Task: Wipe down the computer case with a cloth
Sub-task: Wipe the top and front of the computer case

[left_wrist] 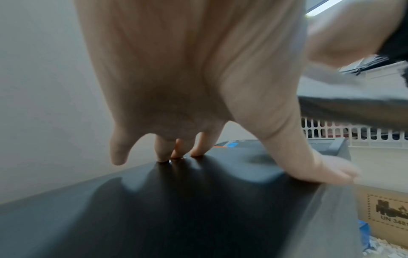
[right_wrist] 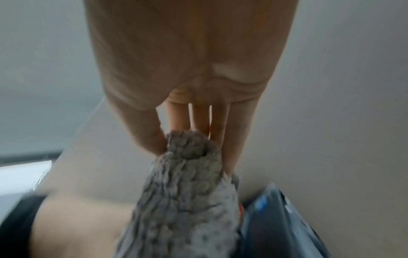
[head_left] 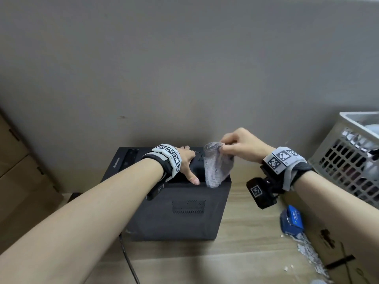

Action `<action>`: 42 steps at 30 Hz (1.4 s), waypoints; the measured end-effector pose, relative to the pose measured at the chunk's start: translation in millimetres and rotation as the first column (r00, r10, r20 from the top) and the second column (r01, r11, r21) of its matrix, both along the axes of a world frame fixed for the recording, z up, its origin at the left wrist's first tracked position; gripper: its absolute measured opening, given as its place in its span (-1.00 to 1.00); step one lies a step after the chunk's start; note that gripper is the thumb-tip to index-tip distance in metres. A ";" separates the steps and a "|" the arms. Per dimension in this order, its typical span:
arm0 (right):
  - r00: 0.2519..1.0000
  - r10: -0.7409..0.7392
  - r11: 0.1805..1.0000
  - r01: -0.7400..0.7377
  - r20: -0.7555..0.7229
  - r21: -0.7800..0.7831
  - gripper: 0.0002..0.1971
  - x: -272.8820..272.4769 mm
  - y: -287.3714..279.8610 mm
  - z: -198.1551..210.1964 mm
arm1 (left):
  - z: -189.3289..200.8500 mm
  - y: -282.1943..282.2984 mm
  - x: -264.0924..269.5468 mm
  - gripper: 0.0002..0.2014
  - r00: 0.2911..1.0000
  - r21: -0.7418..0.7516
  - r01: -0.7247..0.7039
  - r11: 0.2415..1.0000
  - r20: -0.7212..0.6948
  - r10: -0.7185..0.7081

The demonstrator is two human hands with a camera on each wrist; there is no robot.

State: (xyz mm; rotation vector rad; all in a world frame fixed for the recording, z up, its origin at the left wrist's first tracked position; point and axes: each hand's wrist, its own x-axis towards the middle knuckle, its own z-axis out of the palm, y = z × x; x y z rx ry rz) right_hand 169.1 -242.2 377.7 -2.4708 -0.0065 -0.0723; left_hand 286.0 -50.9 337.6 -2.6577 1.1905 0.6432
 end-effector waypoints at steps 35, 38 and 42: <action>0.974 0.122 0.851 -0.201 -0.191 -0.486 -0.51 35.3 -28.7 -46.6 | -11.3 -5.2 15.0 0.23 1.000 0.015 0.025 1.000 -0.017 -0.025; 0.995 0.062 0.885 -0.093 -0.084 -0.457 -0.64 51.6 -30.8 -42.4 | -7.0 -4.0 11.1 0.25 1.000 0.044 0.027 0.999 -0.014 -0.027; 0.978 0.054 0.867 -0.146 -0.201 -0.477 -0.79 60.9 -22.4 -51.5 | -3.5 -1.6 6.2 0.24 0.999 0.043 0.028 0.999 -0.029 -0.027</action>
